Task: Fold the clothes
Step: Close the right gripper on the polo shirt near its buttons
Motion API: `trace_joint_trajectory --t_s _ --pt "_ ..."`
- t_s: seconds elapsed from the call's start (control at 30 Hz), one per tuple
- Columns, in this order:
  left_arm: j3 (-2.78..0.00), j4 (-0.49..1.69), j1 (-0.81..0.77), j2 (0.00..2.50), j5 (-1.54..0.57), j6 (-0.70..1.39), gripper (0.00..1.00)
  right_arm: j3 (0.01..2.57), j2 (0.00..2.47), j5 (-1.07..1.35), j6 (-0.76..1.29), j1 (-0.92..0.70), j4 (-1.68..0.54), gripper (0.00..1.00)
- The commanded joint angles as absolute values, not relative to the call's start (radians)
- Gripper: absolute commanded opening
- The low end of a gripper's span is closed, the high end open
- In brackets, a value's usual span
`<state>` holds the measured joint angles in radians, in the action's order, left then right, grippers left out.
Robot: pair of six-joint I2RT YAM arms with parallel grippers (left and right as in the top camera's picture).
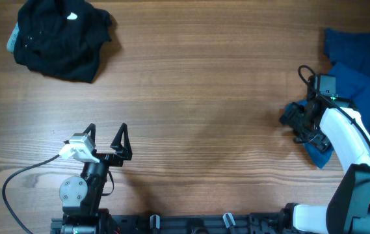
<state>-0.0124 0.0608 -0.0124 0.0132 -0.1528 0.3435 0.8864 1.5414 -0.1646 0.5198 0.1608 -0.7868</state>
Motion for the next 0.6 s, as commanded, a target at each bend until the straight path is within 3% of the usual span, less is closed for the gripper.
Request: trace_joint_trajectory --t_s 0.0,0.43,0.57 --pt "-0.006 0.064 -0.016 0.007 -0.136 0.345 1.00 0.886 1.556 -0.171 0.384 0.164 -0.762 1.00" --pt "-0.006 0.064 -0.016 0.007 -0.136 0.345 1.00 0.886 1.556 -0.338 0.243 0.164 -0.799 0.98" --pt "-0.006 0.064 -0.016 0.008 -0.136 0.345 1.00 0.886 1.556 -0.323 0.246 0.164 -0.812 0.88"
